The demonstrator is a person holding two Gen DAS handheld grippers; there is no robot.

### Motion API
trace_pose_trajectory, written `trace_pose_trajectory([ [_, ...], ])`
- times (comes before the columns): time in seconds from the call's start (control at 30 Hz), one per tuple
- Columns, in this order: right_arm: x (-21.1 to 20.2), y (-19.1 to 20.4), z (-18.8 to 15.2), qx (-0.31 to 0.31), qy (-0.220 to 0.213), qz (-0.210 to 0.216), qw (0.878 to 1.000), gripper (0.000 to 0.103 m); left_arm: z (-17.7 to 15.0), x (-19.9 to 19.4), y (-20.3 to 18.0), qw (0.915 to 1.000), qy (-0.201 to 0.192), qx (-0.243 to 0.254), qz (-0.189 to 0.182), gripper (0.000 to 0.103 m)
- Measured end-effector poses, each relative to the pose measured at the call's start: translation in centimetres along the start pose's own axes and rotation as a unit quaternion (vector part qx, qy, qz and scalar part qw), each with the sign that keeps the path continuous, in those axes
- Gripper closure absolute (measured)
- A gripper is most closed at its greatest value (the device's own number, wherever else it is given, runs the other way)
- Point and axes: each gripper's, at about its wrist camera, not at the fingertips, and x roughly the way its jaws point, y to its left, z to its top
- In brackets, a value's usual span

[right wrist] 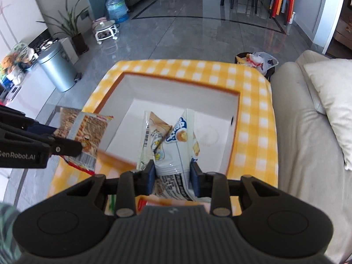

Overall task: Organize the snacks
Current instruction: 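Carry both bags into the box and open both tools to drop them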

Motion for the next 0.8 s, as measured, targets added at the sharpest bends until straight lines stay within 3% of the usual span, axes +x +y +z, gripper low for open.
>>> trace_pose_trajectory([
  [0.33,9.0,-1.4,3.4,0.038,0.043,-0.010,0.998,0.073,2.7,6.9,1.7,0.9988,0.047,-0.014,0.007,0.068],
  [0.57,14.8,-1.2,2.3,0.043,0.091,-0.008,0.995,0.073,2.3,11.1,2.2,0.9962,0.083,-0.003,0.028,0.068],
  [0.8,18.0,-1.2,1.3,0.035,0.124,-0.010,0.992,0.073,2.0,14.0,2.4,0.9929,0.113,0.005,0.036,0.068],
])
